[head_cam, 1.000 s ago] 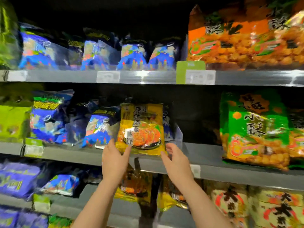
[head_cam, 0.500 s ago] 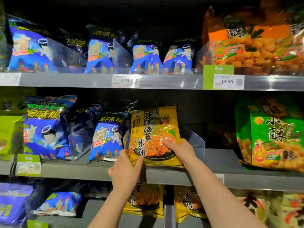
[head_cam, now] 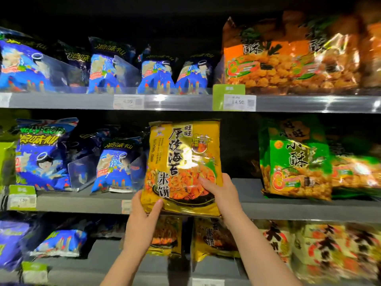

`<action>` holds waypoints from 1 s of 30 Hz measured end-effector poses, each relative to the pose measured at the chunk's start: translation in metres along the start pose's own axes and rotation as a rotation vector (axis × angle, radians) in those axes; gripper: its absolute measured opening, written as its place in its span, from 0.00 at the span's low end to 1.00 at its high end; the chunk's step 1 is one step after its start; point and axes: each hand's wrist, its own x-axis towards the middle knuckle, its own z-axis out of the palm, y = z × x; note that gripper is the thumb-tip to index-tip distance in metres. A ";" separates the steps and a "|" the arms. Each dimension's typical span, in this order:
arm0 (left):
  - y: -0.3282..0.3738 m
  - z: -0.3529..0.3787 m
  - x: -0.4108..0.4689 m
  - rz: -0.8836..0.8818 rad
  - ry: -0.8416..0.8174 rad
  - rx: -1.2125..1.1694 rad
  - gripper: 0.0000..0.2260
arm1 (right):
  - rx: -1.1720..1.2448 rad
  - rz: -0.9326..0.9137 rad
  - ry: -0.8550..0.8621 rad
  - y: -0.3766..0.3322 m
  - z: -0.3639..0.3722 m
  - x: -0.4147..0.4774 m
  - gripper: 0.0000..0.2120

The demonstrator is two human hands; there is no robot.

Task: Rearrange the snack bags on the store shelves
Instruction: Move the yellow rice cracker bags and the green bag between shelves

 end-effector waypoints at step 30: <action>-0.107 0.048 -0.124 -0.358 -0.007 0.273 0.18 | 0.192 0.489 -0.028 0.208 -0.089 -0.080 0.39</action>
